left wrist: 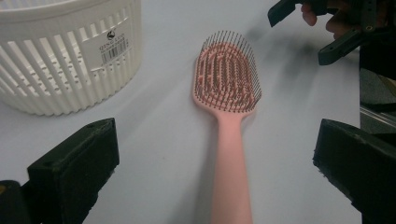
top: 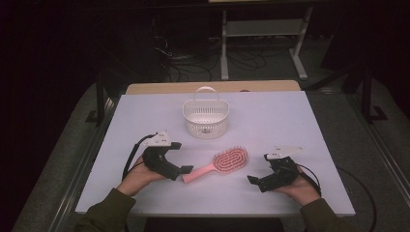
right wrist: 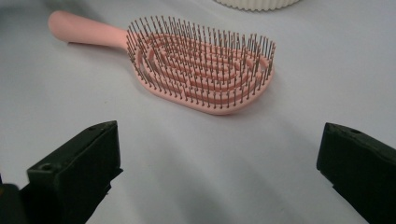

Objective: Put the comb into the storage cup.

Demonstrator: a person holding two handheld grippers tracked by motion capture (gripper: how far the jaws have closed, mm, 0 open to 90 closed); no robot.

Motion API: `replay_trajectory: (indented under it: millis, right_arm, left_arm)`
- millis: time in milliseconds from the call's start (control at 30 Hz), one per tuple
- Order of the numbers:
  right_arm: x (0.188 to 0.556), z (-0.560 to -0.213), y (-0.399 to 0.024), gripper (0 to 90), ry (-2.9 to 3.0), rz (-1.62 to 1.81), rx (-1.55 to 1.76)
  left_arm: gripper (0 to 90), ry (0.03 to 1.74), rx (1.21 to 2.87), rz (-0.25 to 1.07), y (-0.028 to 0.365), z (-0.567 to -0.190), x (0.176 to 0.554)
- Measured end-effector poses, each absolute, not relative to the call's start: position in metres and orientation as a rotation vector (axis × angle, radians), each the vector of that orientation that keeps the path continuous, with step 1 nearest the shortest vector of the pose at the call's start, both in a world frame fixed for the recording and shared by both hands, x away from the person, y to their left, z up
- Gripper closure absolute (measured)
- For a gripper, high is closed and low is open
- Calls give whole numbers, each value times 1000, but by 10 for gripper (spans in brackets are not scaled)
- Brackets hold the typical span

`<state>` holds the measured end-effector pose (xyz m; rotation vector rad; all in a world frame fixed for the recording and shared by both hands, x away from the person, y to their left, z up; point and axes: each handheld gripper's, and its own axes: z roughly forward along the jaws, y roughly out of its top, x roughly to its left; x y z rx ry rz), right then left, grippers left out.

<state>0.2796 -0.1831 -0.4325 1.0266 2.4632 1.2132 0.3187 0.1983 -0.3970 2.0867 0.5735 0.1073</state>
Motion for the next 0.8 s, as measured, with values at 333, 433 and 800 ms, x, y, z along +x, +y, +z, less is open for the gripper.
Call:
replay_trajectory:
  millis: [333, 433, 800]
  right_arm:
    - [280, -433, -183, 0, 2464, 1214, 1025]
    - [280, -433, -183, 0, 2464, 1217, 1027]
    - [281, -432, -182, 0, 2463, 1223, 1028]
  left_arm:
    - [0, 564, 2087, 87, 188, -397, 322]
    - [0, 556, 2093, 80, 184, -398, 323]
    - [0, 548, 2094, 65, 168, -398, 329]
